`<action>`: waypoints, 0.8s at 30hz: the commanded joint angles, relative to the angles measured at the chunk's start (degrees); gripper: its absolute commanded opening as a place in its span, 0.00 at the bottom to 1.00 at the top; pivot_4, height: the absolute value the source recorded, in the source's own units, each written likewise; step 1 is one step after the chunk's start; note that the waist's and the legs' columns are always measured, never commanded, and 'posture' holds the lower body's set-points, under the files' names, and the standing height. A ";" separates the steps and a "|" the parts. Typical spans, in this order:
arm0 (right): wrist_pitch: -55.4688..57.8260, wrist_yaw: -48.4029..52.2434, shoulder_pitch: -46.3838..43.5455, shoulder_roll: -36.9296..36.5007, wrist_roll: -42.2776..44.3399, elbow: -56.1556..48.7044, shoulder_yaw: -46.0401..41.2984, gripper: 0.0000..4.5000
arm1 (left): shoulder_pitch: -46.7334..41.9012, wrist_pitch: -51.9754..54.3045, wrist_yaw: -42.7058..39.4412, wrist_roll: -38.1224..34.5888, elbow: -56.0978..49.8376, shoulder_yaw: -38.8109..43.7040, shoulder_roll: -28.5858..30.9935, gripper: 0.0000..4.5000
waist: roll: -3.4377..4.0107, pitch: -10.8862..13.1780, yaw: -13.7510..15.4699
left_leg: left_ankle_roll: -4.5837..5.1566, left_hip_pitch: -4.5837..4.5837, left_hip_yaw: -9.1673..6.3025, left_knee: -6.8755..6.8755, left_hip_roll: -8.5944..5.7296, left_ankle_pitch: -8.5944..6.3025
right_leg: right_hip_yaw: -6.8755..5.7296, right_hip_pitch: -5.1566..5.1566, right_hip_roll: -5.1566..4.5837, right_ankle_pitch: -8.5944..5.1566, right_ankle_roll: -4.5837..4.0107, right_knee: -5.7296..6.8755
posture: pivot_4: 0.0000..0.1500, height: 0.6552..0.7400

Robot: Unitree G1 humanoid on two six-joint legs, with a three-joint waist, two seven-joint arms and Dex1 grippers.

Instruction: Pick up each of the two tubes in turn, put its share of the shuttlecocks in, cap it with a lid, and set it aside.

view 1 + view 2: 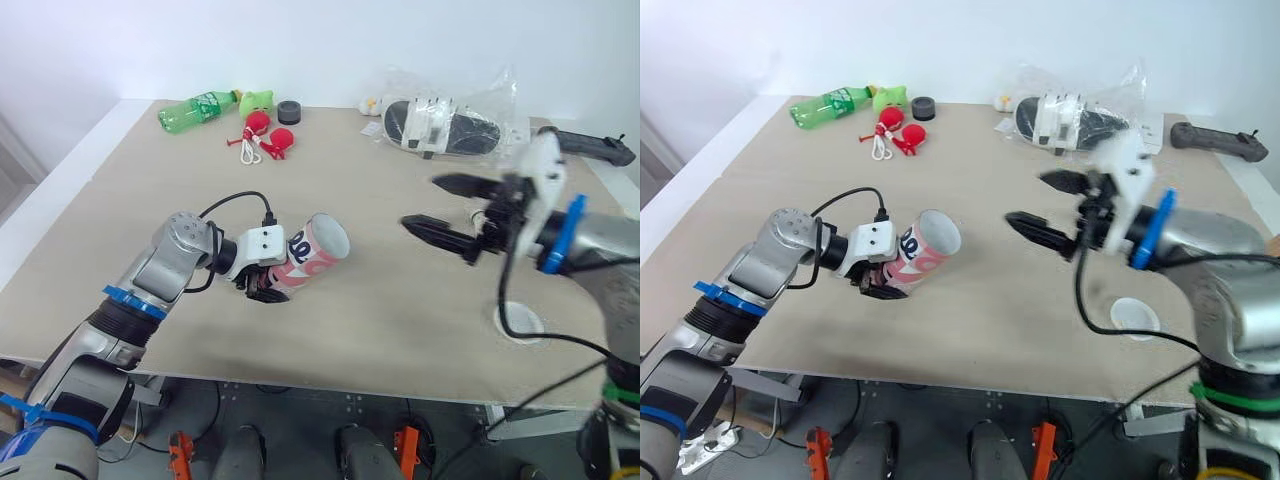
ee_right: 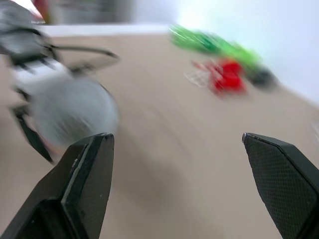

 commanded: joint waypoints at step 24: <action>-28.88 -33.67 -15.45 18.05 -26.88 54.32 8.35 0.98 | 0.76 1.29 0.93 -0.30 -1.64 0.89 0.92 0.81 | 0.06 0.02 -1.44 | 0.08 0.05 0.11 -0.04 -0.04 0.11 | 0.21 -0.03 0.03 0.23 0.10 -0.03 | 1.00 1.00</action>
